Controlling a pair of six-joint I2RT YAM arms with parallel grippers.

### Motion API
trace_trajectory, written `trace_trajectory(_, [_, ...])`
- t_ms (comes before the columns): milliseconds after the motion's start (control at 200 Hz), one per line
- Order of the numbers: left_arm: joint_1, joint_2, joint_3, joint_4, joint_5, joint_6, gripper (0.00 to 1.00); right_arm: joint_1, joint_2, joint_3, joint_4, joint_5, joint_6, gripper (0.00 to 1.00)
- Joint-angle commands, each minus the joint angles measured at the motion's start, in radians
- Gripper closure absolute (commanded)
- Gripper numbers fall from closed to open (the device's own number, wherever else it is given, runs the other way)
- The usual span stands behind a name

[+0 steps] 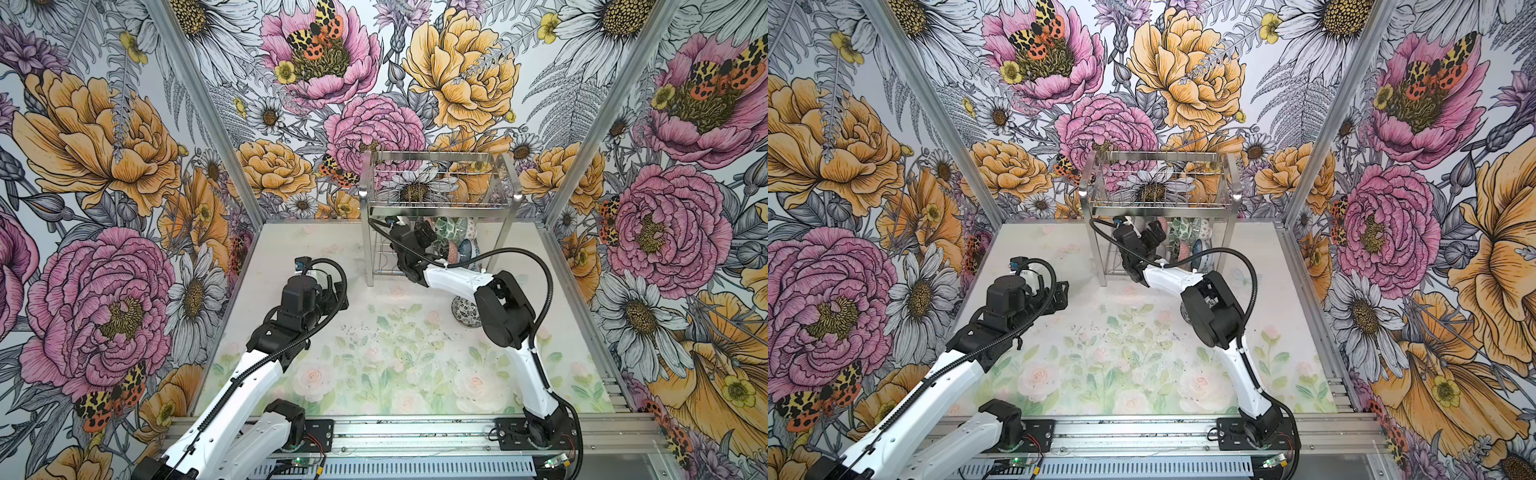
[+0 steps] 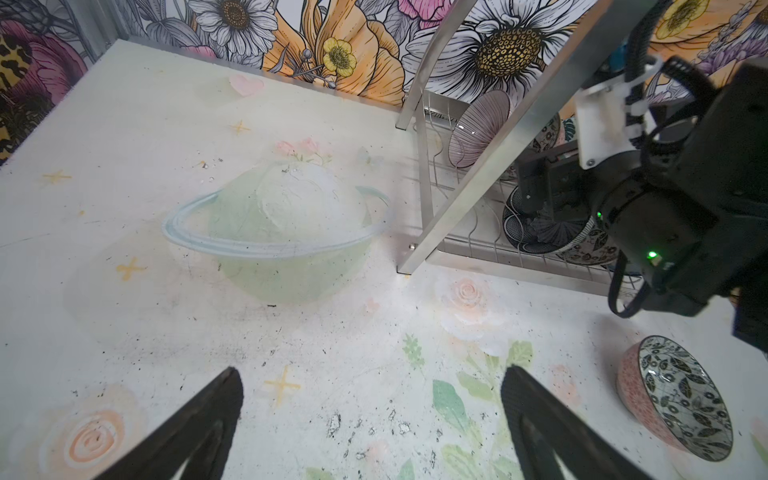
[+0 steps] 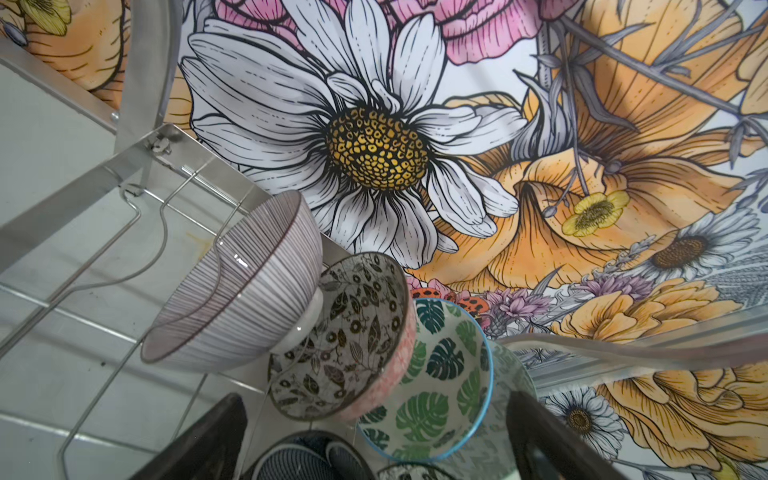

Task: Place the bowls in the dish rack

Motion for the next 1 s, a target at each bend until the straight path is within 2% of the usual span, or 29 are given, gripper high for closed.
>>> trace_trajectory(0, [-0.014, -0.011, -0.007, -0.003, -0.002, 0.0, 0.01, 0.019, -0.118, -0.073, 0.047, -0.048, 0.044, 0.0])
trace_trajectory(440, [-0.125, -0.034, 0.036, -0.06, -0.039, 0.003, 0.01, 0.054, -0.509, -0.521, 0.064, -0.166, 0.126, 0.0])
trace_trajectory(465, [-0.138, -0.034, 0.036, -0.058, -0.071, 0.003, 0.01, 0.053, -0.537, -0.547, 0.056, -0.176, 0.142, 0.0])
trace_trajectory(721, [-0.293, 0.036, 0.055, -0.034, -0.134, -0.016, 0.01, 0.046, -0.901, -0.763, -0.143, -0.285, 0.289, 0.0])
trace_trajectory(851, [-0.367, 0.112, 0.067, 0.033, -0.141, -0.051, 0.01, -0.011, -1.051, -0.793, -0.281, -0.325, 0.38, 0.0])
trace_trajectory(996, [-0.433, 0.244, 0.099, 0.117, -0.122, -0.097, 0.01, -0.084, -1.176, -0.819, -0.357, -0.384, 0.45, 0.0])
